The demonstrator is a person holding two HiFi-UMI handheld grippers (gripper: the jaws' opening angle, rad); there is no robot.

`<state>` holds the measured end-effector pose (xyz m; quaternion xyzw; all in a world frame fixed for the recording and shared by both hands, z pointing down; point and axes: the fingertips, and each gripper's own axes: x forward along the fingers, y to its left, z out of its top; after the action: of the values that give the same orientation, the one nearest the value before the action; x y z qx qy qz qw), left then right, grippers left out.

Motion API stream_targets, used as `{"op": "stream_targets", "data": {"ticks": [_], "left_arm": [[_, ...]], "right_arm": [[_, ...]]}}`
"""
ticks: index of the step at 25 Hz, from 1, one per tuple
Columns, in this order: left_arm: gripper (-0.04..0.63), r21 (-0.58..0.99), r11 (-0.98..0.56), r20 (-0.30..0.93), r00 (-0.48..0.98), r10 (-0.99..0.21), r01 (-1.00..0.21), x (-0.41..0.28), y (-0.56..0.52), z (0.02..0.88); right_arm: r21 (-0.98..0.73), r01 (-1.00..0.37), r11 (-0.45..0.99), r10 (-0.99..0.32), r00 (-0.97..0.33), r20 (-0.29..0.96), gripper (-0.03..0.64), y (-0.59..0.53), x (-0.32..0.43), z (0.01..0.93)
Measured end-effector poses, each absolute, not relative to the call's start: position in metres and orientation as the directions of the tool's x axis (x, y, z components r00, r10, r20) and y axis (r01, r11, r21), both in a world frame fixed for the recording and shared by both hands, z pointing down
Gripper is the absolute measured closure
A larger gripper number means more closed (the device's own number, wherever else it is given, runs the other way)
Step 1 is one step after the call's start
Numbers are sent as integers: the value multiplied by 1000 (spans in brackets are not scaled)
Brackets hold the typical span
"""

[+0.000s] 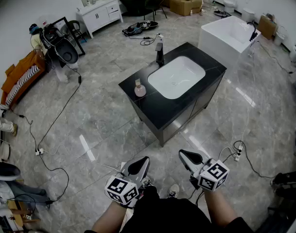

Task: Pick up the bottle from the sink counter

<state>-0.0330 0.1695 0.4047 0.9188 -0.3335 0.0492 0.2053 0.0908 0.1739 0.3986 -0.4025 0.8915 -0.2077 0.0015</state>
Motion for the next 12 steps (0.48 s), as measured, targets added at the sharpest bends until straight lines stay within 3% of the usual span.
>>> {"op": "stream_targets", "data": {"ticks": [12], "left_arm": [[592,353,-689,221,772,-596,-633,-36,169,404]], "right_arm": [[-364,-712,600,-713,-683,159,617,175,88,399]]}}
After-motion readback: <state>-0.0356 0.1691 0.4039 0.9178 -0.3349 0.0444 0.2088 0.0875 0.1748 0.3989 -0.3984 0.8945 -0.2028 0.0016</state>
